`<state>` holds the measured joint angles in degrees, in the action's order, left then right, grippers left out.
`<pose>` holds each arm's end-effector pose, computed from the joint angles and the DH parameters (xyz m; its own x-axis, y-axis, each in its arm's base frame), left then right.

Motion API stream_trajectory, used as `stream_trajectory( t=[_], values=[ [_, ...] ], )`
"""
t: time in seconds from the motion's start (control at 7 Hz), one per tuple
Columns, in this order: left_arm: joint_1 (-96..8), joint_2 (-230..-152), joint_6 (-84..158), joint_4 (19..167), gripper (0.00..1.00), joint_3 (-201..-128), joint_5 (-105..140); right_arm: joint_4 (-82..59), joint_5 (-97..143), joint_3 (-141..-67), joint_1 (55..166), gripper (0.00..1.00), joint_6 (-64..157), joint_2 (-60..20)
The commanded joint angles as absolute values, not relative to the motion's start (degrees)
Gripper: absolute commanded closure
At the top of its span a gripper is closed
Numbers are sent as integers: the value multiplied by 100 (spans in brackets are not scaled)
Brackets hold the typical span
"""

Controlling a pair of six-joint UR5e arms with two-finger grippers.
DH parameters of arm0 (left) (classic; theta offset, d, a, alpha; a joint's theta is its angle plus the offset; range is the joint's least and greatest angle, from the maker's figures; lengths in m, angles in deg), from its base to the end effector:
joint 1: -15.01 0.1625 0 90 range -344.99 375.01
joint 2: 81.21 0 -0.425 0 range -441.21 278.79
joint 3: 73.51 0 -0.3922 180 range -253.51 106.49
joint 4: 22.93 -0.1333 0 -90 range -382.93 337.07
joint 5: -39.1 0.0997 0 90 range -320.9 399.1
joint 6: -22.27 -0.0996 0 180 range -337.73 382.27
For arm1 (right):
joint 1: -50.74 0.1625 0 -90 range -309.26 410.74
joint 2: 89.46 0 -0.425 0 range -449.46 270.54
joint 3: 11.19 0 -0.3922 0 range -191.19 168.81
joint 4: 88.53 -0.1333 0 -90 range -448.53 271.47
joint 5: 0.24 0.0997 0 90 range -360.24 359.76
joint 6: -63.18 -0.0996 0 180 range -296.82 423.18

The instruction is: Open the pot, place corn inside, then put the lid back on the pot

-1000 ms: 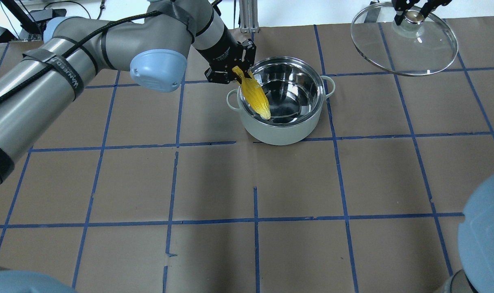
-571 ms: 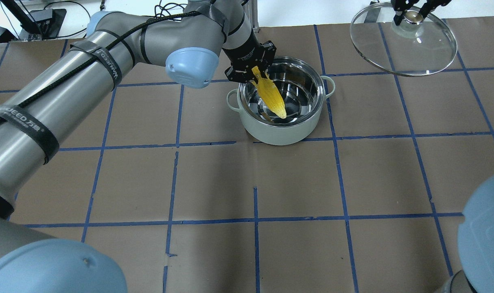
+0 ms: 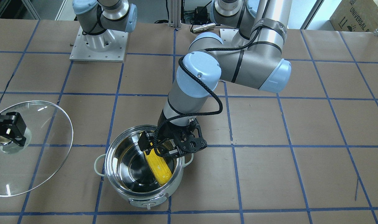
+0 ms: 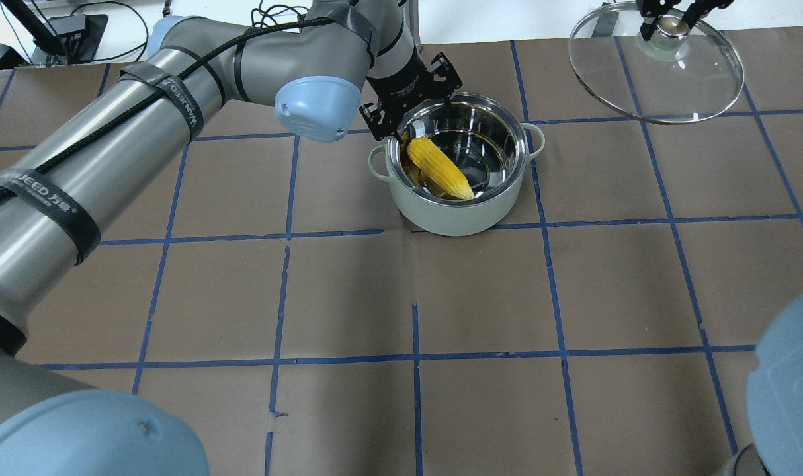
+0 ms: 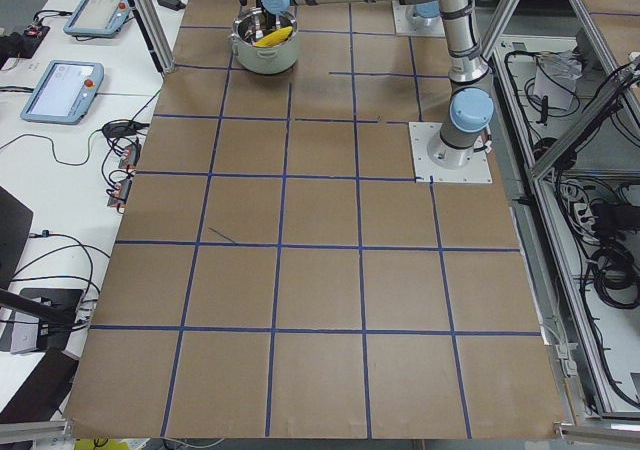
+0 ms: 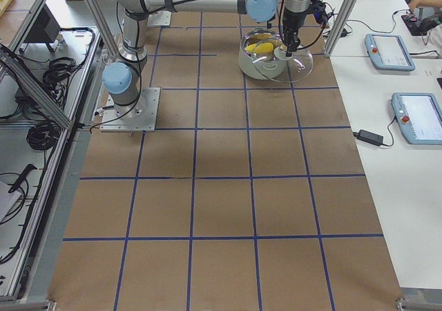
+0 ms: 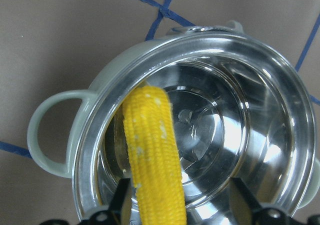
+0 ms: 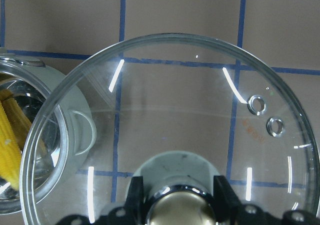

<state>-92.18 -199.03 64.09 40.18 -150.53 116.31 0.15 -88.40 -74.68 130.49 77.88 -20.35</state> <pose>-0.3539 -0.6183 0.3638 -0.8768 -0.3753 0.3005 -0.3967 0.9179 -0.0112 0.0189 -0.6627 0.5062 -0.9968 -0.0793 -0.0119 -0.0781 0.9937 -0.0806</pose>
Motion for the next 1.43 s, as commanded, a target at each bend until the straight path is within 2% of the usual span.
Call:
stream_trajectory(
  t=[0.0,0.29,0.43,0.57,0.71,0.86,1.29],
  values=[
    [-8960,-19549,4909,4245,2,-15233,11636,24,-8823,-7421,13177,76,7646,-2020],
    [-8154,-18873,3027,4729,7,-15741,11653,164,-8909,-7420,13948,76,6850,-2142],
    [-7758,-18426,2932,4738,0,-16223,11645,347,-8928,-7429,14195,76,6367,-2239],
    [-7432,-18047,2643,4878,0,-16689,11653,393,-8936,-7429,14476,76,6127,-2361],
    [-6906,-17800,2249,5514,0,-16815,11723,524,-8997,-7473,14714,76,5951,-2423],
    [-6449,-17719,1914,6278,0,-16764,12019,534,-9016,-7517,14916,77,6019,-2511],
    [-6505,-17859,1893,7082,0,-15968,12497,971,-8928,-8068,15181,79,6028,-2477]
  ],
)
